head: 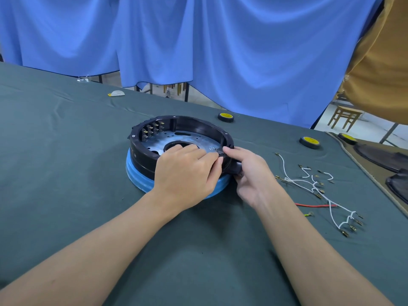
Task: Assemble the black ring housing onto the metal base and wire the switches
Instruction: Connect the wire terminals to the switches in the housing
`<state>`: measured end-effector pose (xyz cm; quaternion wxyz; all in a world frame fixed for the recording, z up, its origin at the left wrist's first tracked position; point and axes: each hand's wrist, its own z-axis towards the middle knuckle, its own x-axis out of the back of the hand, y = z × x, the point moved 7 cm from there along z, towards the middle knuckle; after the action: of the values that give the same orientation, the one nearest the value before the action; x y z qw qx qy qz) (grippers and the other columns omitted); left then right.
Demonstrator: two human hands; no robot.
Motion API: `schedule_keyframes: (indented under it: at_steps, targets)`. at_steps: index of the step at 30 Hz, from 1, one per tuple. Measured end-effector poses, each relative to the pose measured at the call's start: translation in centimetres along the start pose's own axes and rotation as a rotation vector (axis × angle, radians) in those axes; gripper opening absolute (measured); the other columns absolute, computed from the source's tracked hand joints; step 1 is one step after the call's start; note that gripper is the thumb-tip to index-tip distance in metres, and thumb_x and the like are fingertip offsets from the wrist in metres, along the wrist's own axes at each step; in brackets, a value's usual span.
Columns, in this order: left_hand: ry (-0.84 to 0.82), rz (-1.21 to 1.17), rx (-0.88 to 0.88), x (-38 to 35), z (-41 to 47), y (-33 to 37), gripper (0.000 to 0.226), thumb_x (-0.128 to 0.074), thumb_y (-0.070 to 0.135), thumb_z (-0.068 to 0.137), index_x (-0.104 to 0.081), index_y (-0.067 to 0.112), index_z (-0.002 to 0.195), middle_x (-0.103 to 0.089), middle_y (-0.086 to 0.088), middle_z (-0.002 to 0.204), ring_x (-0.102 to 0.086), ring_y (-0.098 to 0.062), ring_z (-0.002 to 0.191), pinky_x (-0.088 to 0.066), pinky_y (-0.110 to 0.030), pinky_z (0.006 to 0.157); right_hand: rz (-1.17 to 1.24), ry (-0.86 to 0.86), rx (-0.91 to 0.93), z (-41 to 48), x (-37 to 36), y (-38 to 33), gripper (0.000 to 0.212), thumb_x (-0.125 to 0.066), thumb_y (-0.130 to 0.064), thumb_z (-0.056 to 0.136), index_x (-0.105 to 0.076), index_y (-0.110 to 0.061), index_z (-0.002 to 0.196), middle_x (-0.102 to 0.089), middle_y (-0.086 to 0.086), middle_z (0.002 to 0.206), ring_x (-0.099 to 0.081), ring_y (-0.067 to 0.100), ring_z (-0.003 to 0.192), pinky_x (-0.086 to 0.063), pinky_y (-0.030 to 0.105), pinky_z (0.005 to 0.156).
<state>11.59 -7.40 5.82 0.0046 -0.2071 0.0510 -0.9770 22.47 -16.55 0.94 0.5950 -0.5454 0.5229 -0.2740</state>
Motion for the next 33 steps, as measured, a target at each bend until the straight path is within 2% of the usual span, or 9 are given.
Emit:
schedule_keyframes:
  at_steps: [3,6,11,16,19,23,28,31,33]
  targets:
    - [0.002,-0.005,0.014,0.0,0.1,-0.1,0.031,-0.059,0.025,0.091,-0.068,0.017,0.062,-0.051,0.002,0.047,-0.048,-0.022,0.048,-0.031,-0.030,0.047,0.013,-0.014,0.026,0.0,0.3,0.2,0.025,-0.067,-0.025,0.090,-0.071,-0.005,0.104,-0.075,0.006,0.096,-0.070,0.016,0.079,-0.055,0.023,0.071]
    - [-0.005,-0.008,0.010,0.0,0.0,0.0,0.032,-0.058,0.025,0.091,-0.070,0.017,0.063,-0.052,0.002,0.048,-0.050,-0.022,0.048,-0.034,-0.032,0.046,-0.034,0.035,0.047,0.1,0.5,0.1,0.034,-0.071,-0.021,0.086,-0.066,-0.001,0.113,-0.073,0.011,0.104,-0.068,0.017,0.082,-0.052,0.024,0.072]
    - [-0.007,-0.008,0.010,0.0,0.0,0.0,0.032,-0.057,0.026,0.092,-0.071,0.017,0.064,-0.053,0.002,0.048,-0.051,-0.022,0.048,-0.035,-0.033,0.046,-0.036,0.074,0.041,0.2,0.7,0.0,0.034,-0.073,-0.012,0.081,-0.066,0.001,0.111,-0.073,0.004,0.082,-0.067,0.014,0.069,-0.053,0.021,0.061]
    - [0.000,-0.010,0.009,0.1,0.0,0.0,0.032,-0.057,0.025,0.092,-0.070,0.017,0.063,-0.051,0.002,0.047,-0.049,-0.022,0.048,-0.031,-0.031,0.047,-0.075,0.022,0.038,0.3,0.6,0.1,0.029,-0.074,-0.026,0.081,-0.071,-0.010,0.105,-0.076,0.002,0.092,-0.070,0.015,0.080,-0.053,0.024,0.074]
    - [-0.005,-0.014,0.009,0.0,0.0,0.0,0.032,-0.057,0.026,0.092,-0.070,0.017,0.064,-0.053,0.001,0.048,-0.051,-0.022,0.048,-0.034,-0.032,0.047,-0.145,0.065,0.065,0.6,0.8,0.3,0.033,-0.077,-0.022,0.078,-0.068,-0.012,0.108,-0.075,0.004,0.099,-0.068,0.020,0.094,-0.052,0.028,0.082]
    - [-0.005,-0.019,0.007,0.0,0.0,0.0,0.031,-0.057,0.026,0.092,-0.071,0.016,0.066,-0.054,0.001,0.049,-0.052,-0.022,0.049,-0.037,-0.034,0.047,-0.144,0.102,0.077,0.7,0.9,0.3,0.031,-0.076,-0.019,0.078,-0.068,-0.012,0.107,-0.075,0.005,0.097,-0.068,0.019,0.089,-0.049,0.026,0.073]
    - [0.007,-0.008,0.001,0.2,0.0,0.0,0.030,-0.058,0.025,0.091,-0.071,0.018,0.065,-0.052,0.002,0.048,-0.050,-0.022,0.048,-0.034,-0.031,0.046,-0.174,0.113,0.091,0.7,0.9,0.5,0.032,-0.073,-0.034,0.082,-0.067,-0.016,0.107,-0.074,0.000,0.101,-0.068,0.017,0.095,-0.050,0.027,0.081]
    - [0.008,-0.008,-0.006,0.2,0.0,0.1,0.030,-0.058,0.026,0.092,-0.073,0.018,0.068,-0.054,0.002,0.049,-0.051,-0.022,0.049,-0.037,-0.034,0.046,-0.205,0.138,0.108,0.7,1.1,0.3,0.028,-0.074,-0.028,0.081,-0.066,-0.018,0.106,-0.074,-0.002,0.098,-0.068,0.013,0.090,-0.046,0.022,0.070]
    - [0.011,-0.010,-0.009,0.2,-0.1,0.1,0.029,-0.058,0.026,0.092,-0.073,0.017,0.068,-0.055,0.002,0.050,-0.051,-0.021,0.049,-0.038,-0.034,0.046,-0.232,0.139,0.113,0.7,1.1,0.3,0.028,-0.074,-0.030,0.081,-0.067,-0.020,0.105,-0.074,-0.003,0.098,-0.068,0.011,0.090,-0.046,0.022,0.070]
